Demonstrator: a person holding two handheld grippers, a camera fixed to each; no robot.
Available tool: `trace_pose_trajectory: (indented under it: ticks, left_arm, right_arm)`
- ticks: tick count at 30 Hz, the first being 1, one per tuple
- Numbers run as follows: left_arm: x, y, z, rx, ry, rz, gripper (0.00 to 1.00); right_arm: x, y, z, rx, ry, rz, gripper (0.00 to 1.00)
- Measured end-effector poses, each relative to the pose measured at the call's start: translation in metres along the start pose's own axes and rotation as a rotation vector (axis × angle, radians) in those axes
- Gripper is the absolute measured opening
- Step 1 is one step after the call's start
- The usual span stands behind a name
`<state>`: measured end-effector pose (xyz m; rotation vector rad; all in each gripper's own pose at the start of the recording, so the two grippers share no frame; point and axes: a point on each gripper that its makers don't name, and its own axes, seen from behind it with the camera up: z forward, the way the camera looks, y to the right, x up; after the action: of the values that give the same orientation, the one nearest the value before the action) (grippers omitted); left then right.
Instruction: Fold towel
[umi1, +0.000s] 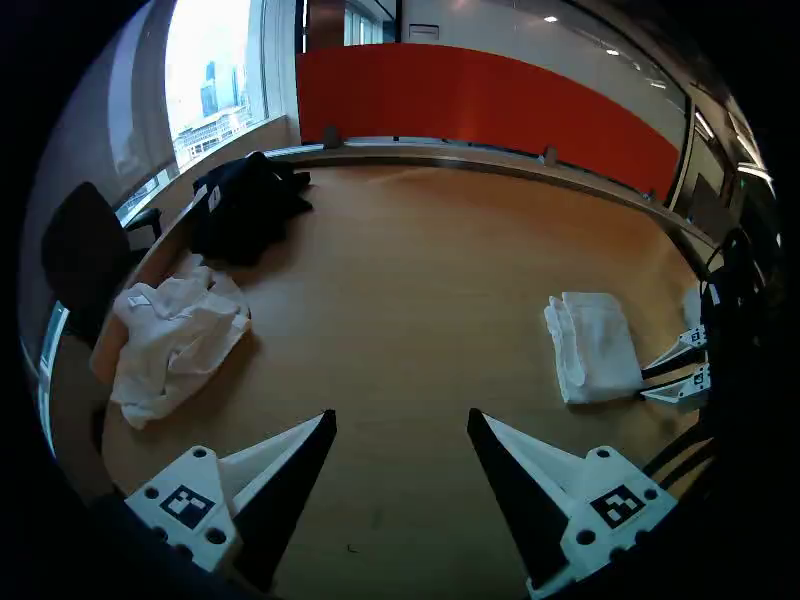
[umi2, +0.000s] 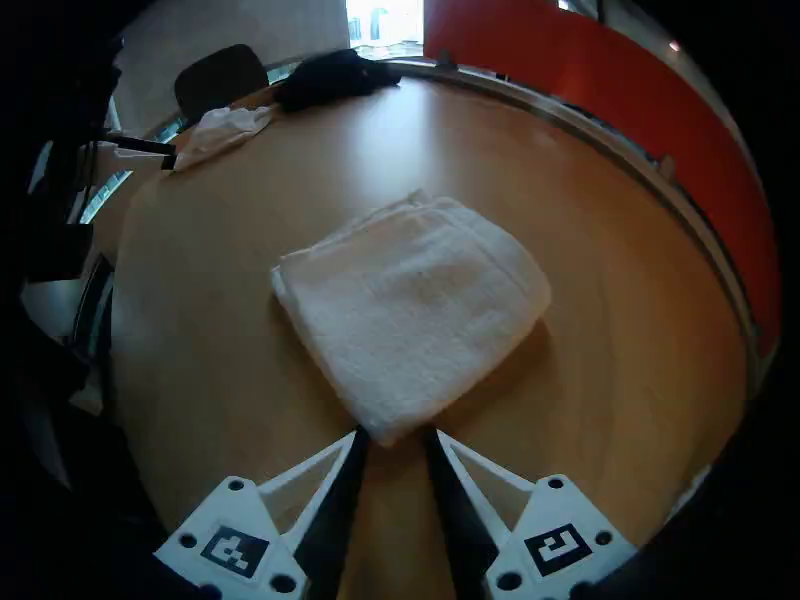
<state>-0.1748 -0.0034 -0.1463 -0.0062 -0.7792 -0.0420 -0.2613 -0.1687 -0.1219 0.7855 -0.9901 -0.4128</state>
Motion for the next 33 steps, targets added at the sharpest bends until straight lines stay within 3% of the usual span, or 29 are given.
trace_pose_trajectory:
  ticks: [7,10,33]
  left_arm:
    - [0.000,0.001,0.000,-0.001,0.001,-0.001,0.98]
    - [0.000,0.002,0.000,-0.001,-0.001,0.001,0.98]
    - [0.004,0.004,0.005,-0.004,0.005,-0.006,0.98]
  right_arm:
    - [0.001,-0.003,0.001,-0.001,0.007,-0.010,0.11]
    - [0.003,-0.004,0.002,0.005,0.011,-0.014,0.07]
    - [0.009,0.003,-0.008,0.006,0.026,0.006,0.05]
